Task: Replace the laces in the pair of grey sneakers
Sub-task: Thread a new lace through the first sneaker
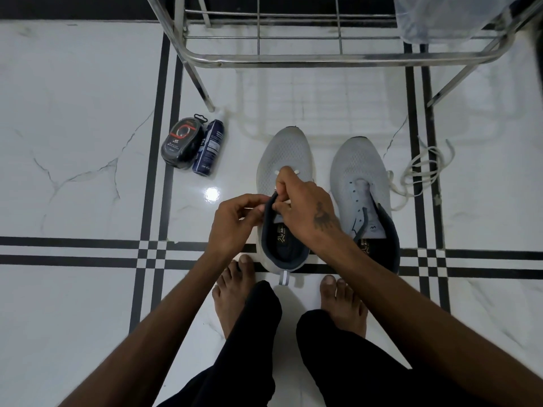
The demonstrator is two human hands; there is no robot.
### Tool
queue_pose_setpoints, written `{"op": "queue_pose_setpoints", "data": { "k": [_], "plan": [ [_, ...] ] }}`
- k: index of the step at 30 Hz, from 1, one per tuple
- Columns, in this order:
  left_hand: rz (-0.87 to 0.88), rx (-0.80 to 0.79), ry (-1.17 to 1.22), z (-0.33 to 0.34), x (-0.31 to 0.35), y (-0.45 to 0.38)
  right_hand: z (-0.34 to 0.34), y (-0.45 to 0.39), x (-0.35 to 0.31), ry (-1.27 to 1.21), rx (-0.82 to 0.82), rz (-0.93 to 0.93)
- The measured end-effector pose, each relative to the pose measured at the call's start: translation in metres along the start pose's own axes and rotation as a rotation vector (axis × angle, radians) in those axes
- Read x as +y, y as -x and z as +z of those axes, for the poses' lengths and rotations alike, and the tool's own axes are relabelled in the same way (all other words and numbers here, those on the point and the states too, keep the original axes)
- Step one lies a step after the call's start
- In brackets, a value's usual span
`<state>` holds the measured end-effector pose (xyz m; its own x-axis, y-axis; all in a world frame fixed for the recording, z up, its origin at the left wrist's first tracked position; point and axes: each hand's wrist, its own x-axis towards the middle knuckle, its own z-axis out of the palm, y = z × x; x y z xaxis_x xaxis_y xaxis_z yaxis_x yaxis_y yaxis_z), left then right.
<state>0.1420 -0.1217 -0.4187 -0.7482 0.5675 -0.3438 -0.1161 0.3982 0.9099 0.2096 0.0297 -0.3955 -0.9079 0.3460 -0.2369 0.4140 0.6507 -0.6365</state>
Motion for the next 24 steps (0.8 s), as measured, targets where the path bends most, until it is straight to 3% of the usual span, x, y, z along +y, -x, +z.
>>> {"op": "queue_pose_setpoints", "data": {
  "k": [5, 9, 11, 15, 20, 22, 24],
  "plan": [
    [0.000, 0.016, -0.069, -0.004, -0.002, -0.004, 0.003, 0.006, 0.003, -0.086, -0.044, -0.011],
    [0.015, 0.128, -0.075, -0.001, -0.002, -0.001, 0.011, 0.025, 0.014, 0.246, 0.137, -0.086],
    [-0.046, 0.164, 0.036, -0.003, -0.003, 0.002, 0.015, 0.036, 0.023, 0.287, 0.271, -0.013],
    [-0.199, 0.240, 0.463, -0.005, 0.007, 0.008, 0.028, 0.047, 0.032, -0.045, 0.316, 0.153],
    [-0.330, 0.603, 0.805, -0.035, 0.017, 0.009, 0.031, 0.042, 0.040, -0.187, 0.347, 0.279],
    [-0.319, 0.753, 0.683, -0.061, 0.010, 0.020, 0.029, 0.040, 0.043, -0.214, 0.360, 0.311],
    [-0.240, 0.801, 0.220, -0.081, 0.001, 0.039, 0.028, 0.038, 0.044, -0.231, 0.364, 0.313]
  ]
}}
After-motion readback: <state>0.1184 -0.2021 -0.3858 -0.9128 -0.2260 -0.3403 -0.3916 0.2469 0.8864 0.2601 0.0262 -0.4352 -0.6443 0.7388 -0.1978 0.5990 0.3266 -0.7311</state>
